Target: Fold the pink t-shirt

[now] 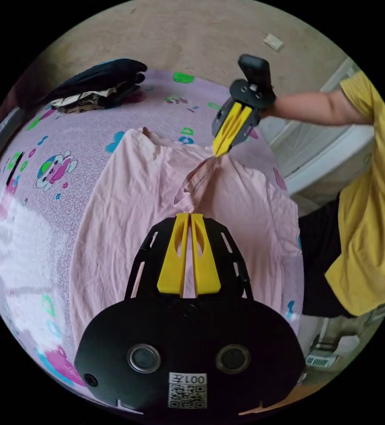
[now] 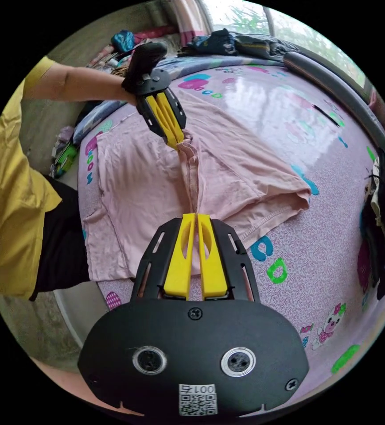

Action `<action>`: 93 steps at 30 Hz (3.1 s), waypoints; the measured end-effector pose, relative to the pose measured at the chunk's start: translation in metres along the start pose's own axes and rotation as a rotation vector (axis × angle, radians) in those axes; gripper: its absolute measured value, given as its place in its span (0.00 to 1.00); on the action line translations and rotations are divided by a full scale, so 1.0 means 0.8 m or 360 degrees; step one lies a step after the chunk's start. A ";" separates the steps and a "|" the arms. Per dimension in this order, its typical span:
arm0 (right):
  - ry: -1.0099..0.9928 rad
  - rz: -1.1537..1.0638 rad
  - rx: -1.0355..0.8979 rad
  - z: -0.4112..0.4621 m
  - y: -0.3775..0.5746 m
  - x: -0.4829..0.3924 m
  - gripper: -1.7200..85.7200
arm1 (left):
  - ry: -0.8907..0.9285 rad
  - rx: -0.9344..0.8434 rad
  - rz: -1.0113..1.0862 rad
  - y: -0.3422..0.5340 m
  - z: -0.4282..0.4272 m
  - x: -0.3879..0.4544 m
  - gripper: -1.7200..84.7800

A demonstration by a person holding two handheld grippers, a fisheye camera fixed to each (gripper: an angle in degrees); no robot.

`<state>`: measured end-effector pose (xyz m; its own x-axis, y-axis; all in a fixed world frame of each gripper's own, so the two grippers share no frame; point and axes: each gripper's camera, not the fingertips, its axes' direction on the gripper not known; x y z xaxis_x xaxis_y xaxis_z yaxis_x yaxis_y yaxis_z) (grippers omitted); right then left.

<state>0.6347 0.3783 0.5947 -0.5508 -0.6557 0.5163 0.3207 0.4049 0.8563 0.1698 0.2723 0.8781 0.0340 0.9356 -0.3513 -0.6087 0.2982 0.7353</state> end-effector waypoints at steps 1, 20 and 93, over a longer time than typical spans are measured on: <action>-0.0030 -0.0036 -0.0033 0.001 0.002 -0.009 0.03 | -0.0032 -0.0064 0.0059 0.003 0.006 0.012 0.00; 0.0053 0.0395 0.0183 -0.052 0.008 0.041 0.02 | -0.0187 0.0034 -0.0314 -0.041 -0.044 0.033 0.00; -0.0735 0.1325 0.0631 0.080 0.395 0.351 0.04 | 0.0137 0.0566 -0.2261 0.174 -0.622 0.108 0.01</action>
<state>0.5318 0.3626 1.0093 -0.5399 0.2034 0.8168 0.5047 0.8548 0.1207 -0.3063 0.3010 0.6615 0.3705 -0.1879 -0.9096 0.1190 0.9809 -0.1541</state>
